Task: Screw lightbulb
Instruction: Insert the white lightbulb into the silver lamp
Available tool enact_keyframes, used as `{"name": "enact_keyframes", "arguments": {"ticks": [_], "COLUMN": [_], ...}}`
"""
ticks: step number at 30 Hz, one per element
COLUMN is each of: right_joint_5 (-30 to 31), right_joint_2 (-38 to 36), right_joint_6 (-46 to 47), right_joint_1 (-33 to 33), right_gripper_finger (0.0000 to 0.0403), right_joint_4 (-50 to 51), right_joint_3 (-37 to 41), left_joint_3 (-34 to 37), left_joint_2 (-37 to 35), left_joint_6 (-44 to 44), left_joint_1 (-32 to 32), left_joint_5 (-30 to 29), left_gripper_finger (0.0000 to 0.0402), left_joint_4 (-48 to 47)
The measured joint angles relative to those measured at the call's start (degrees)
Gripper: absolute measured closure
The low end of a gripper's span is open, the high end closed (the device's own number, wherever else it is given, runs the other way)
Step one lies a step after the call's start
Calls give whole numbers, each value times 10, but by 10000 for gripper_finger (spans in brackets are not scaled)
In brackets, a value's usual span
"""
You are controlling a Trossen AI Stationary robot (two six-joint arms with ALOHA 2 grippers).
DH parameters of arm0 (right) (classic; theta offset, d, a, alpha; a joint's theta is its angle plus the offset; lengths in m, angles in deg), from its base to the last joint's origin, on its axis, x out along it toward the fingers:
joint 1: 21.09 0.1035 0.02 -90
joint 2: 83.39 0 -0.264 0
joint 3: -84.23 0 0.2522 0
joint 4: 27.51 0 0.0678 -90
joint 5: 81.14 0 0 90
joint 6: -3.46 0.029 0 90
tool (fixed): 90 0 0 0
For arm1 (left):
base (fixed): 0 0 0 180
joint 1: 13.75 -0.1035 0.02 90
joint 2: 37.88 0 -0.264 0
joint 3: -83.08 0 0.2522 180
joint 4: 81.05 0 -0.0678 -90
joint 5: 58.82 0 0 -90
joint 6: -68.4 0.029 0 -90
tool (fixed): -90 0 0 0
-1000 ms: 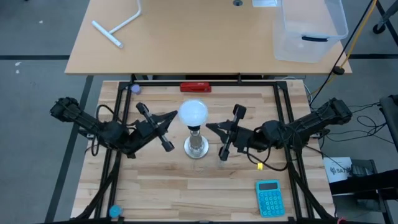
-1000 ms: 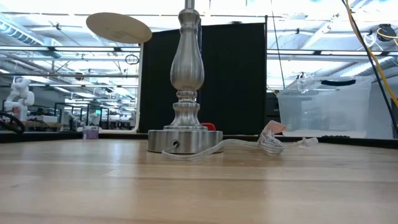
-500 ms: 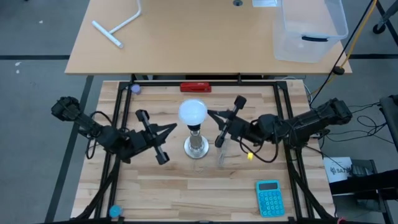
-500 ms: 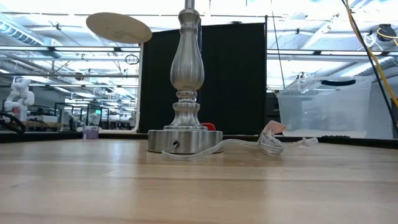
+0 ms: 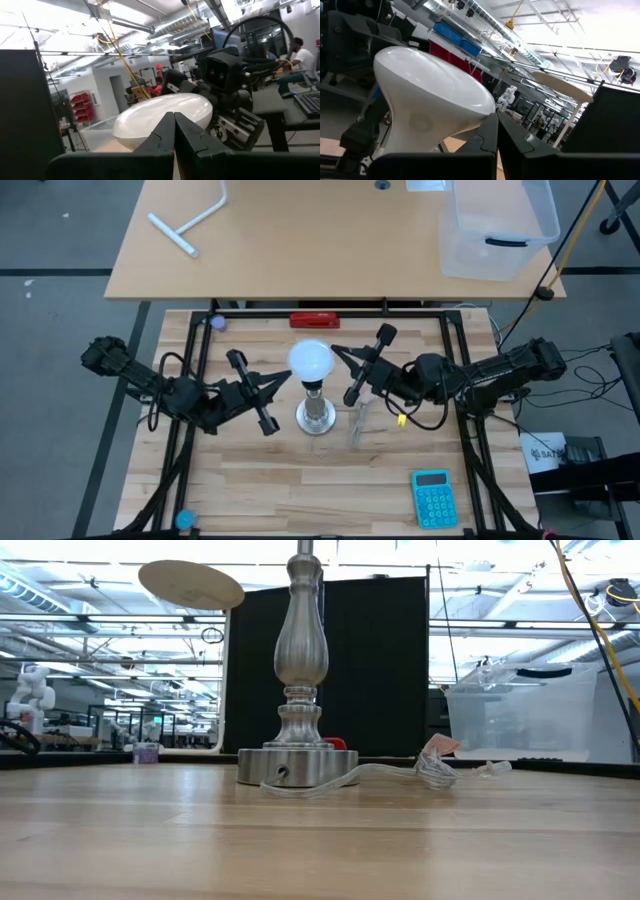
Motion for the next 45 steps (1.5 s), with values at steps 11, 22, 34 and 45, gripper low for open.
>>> {"name": "enact_keyframes", "arguments": {"ticks": [11,22,34,45], "right_joint_5": [3,13,-5,61], "right_joint_2": [-1,-3,0,1], "right_joint_6": [-13,-15,-12,15], "right_joint_1": [9,38,69,67], "right_gripper_finger": [403,403,403,403], "right_joint_4": [3,13,44,106], "right_joint_3": [0,0,-1,0], "left_joint_3": [0,0,0,1], "left_joint_2": [0,-1,0,-11], "left_joint_6": [-6,-16,-29,42], "left_joint_1": [-2,-21,-50,-6], "left_joint_5": [-20,-52,-70,-69], "left_gripper_finger": [402,402,402,402], "left_joint_4": [-6,-15,-26,22]}}
